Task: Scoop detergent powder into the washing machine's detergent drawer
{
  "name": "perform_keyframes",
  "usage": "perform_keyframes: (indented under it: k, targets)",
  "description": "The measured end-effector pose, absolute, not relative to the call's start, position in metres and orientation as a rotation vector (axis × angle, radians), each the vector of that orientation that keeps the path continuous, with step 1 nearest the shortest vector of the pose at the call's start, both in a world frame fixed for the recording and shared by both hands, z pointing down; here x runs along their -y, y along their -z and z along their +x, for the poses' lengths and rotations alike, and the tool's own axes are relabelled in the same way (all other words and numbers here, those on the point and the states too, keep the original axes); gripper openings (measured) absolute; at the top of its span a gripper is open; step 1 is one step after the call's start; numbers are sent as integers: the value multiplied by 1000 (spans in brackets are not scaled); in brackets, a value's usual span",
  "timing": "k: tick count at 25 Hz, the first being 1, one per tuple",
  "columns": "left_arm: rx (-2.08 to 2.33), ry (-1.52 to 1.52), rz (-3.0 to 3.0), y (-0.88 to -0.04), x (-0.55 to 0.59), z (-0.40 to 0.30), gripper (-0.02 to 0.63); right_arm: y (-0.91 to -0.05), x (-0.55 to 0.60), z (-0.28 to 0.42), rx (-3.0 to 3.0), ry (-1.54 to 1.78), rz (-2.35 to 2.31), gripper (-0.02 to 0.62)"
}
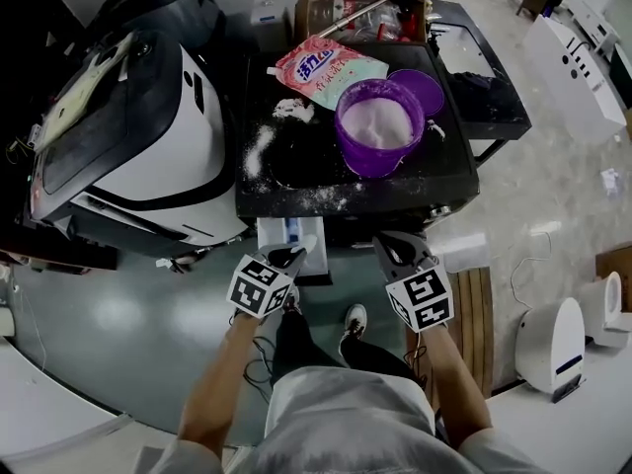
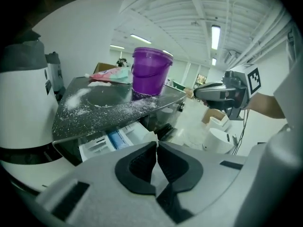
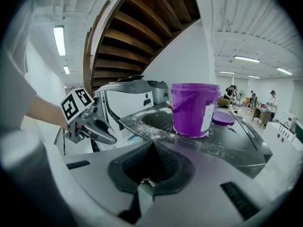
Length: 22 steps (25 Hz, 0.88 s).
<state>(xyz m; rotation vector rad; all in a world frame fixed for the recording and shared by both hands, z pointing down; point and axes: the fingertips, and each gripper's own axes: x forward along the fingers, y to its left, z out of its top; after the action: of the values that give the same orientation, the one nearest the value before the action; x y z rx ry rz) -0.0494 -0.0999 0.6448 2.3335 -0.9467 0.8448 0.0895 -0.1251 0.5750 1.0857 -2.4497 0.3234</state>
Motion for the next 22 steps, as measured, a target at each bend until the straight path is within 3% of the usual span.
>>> perform_keyframes:
  k: [22]
  targets:
    - [843, -1404, 2518, -673, 84, -37, 15, -573, 117, 115, 2443, -349, 1140, -2]
